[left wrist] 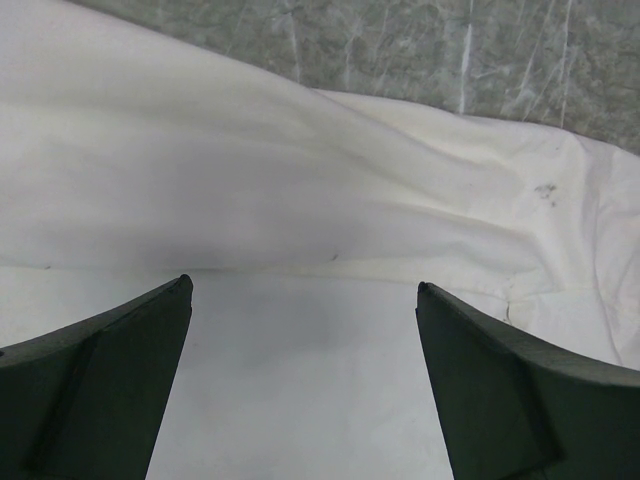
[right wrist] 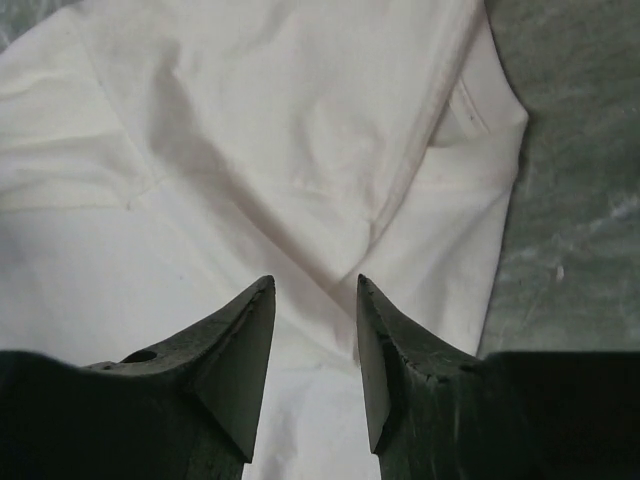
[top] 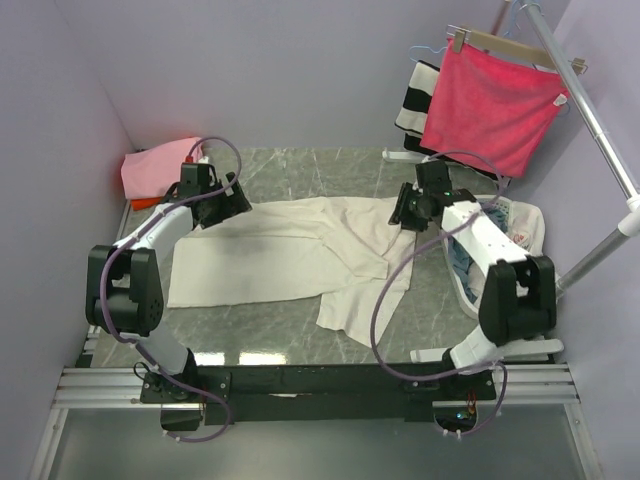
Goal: Fold and stack the t-shirts
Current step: Fold the tshirt
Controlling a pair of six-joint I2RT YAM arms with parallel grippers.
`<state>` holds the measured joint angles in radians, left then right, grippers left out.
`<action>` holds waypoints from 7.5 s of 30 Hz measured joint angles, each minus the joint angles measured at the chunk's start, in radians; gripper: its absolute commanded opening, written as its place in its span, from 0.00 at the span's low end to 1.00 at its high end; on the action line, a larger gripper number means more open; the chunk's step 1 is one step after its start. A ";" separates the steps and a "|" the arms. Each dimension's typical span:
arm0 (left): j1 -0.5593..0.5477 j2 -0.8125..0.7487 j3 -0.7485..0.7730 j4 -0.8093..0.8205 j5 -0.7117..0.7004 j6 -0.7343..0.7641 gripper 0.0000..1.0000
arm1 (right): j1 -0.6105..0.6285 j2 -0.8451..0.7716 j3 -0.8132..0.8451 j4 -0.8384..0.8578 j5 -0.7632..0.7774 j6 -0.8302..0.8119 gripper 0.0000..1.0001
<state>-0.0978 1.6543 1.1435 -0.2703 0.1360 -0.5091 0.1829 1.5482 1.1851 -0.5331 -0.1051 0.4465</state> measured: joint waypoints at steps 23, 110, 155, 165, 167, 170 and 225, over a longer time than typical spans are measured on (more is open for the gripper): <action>0.000 0.020 0.000 0.013 -0.036 0.001 0.99 | -0.096 0.460 0.299 -0.015 0.111 0.001 0.46; 0.079 0.425 0.289 0.125 -0.248 -0.004 0.99 | 0.126 0.293 0.003 0.084 -0.061 -0.044 0.61; 0.032 -0.778 -0.576 -0.176 -0.465 -0.361 0.99 | 0.344 -0.518 -0.673 0.016 -0.016 0.220 0.69; 0.032 -0.679 -0.673 -0.197 -0.432 -0.463 0.99 | 0.377 -0.513 -0.742 0.051 -0.022 0.317 0.70; 0.032 -0.650 -0.700 -0.182 -0.417 -0.474 1.00 | 0.380 -0.504 -0.744 0.071 -0.029 0.326 0.68; 0.031 -0.650 -0.716 -0.145 -0.410 -0.484 1.00 | 0.396 -0.466 -0.740 0.116 -0.044 0.341 0.65; -0.292 -0.907 -0.612 -0.494 -0.525 -0.766 0.01 | 0.465 -0.745 -0.500 -0.253 0.270 0.413 0.00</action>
<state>-0.3897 0.7475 0.5320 -0.7639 -0.3885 -1.2755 0.6479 0.8036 0.6853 -0.7860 0.1650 0.8593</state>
